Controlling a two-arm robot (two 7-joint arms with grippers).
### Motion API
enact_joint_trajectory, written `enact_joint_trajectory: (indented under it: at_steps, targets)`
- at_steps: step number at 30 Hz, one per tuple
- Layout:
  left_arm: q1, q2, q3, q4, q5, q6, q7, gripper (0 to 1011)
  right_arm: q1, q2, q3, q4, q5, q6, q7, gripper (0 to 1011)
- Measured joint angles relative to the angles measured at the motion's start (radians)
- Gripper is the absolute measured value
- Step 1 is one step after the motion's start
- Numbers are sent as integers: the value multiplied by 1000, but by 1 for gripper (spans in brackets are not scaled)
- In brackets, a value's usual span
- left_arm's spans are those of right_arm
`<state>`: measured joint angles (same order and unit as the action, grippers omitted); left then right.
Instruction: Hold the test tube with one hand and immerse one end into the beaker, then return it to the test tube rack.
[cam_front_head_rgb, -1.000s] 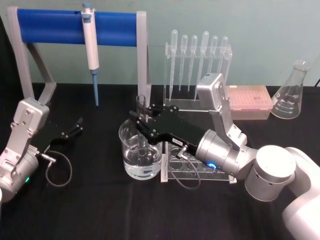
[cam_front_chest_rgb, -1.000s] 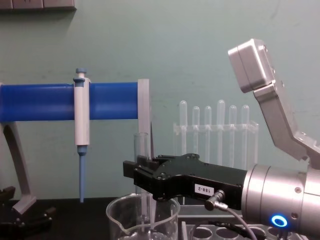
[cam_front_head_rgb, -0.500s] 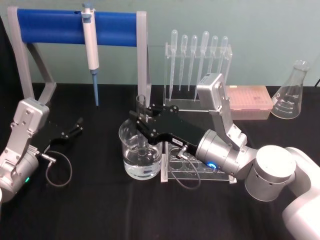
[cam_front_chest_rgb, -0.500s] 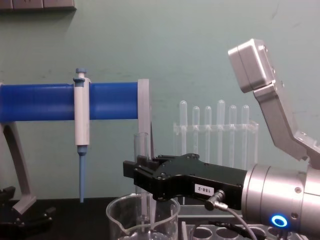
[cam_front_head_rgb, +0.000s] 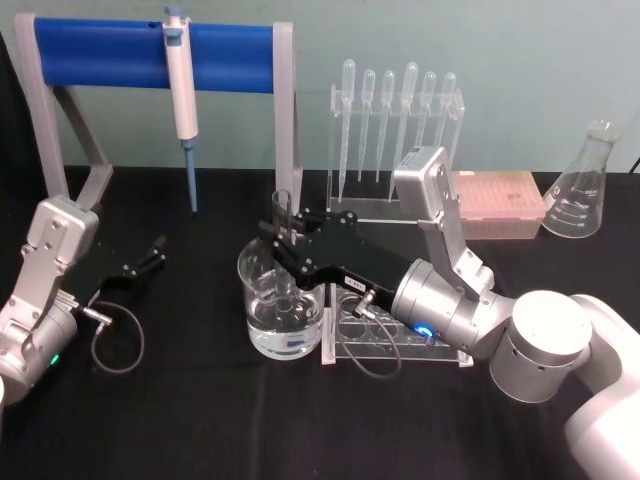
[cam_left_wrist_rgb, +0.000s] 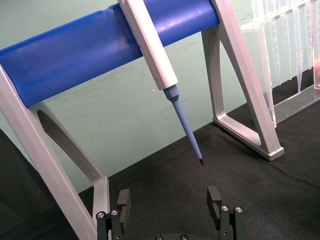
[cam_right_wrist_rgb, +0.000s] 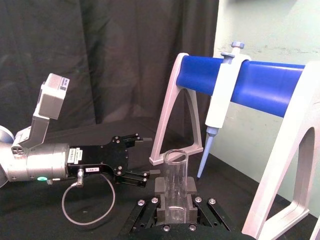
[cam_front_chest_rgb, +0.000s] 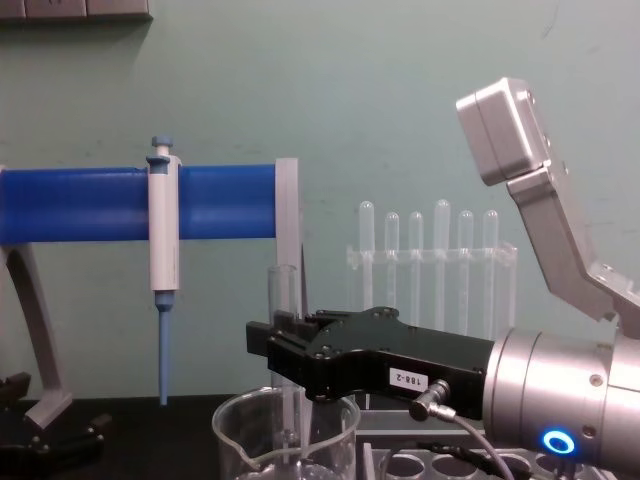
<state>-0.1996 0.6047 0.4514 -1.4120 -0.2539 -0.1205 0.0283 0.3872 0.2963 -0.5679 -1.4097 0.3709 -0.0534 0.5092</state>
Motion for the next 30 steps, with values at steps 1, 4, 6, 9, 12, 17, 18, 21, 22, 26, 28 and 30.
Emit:
enact_joint_trajectory:
  at_steps: [1, 4, 6, 9, 12, 17, 18, 21, 22, 26, 28, 30]
  targets:
    - [0, 0, 0, 0, 0, 0, 0, 1000, 0, 0, 0, 0, 0, 0, 0, 224]
    - [0, 0, 0, 0, 0, 0, 0, 1000, 0, 0, 0, 0, 0, 0, 0, 224]
    - [0, 0, 0, 0, 0, 0, 0, 1000, 0, 0, 0, 0, 0, 0, 0, 224]
    - [0, 0, 0, 0, 0, 0, 0, 1000, 0, 0, 0, 0, 0, 0, 0, 224]
    - [0, 0, 0, 0, 0, 0, 0, 1000, 0, 0, 0, 0, 0, 0, 0, 224]
    - [0, 0, 0, 0, 0, 0, 0, 1000, 0, 0, 0, 0, 0, 0, 0, 224]
    - [0, 0, 0, 0, 0, 0, 0, 1000, 0, 0, 0, 0, 0, 0, 0, 224]
    - [0, 0, 0, 0, 0, 0, 0, 1000, 0, 0, 0, 0, 0, 0, 0, 224]
    - [0, 0, 0, 0, 0, 0, 0, 1000, 0, 0, 0, 0, 0, 0, 0, 225]
    - [0, 0, 0, 0, 0, 0, 0, 1000, 0, 0, 0, 0, 0, 0, 0, 224]
    - [0, 0, 0, 0, 0, 0, 0, 1000, 0, 0, 0, 0, 0, 0, 0, 224]
    - [0, 0, 0, 0, 0, 0, 0, 1000, 0, 0, 0, 0, 0, 0, 0, 224]
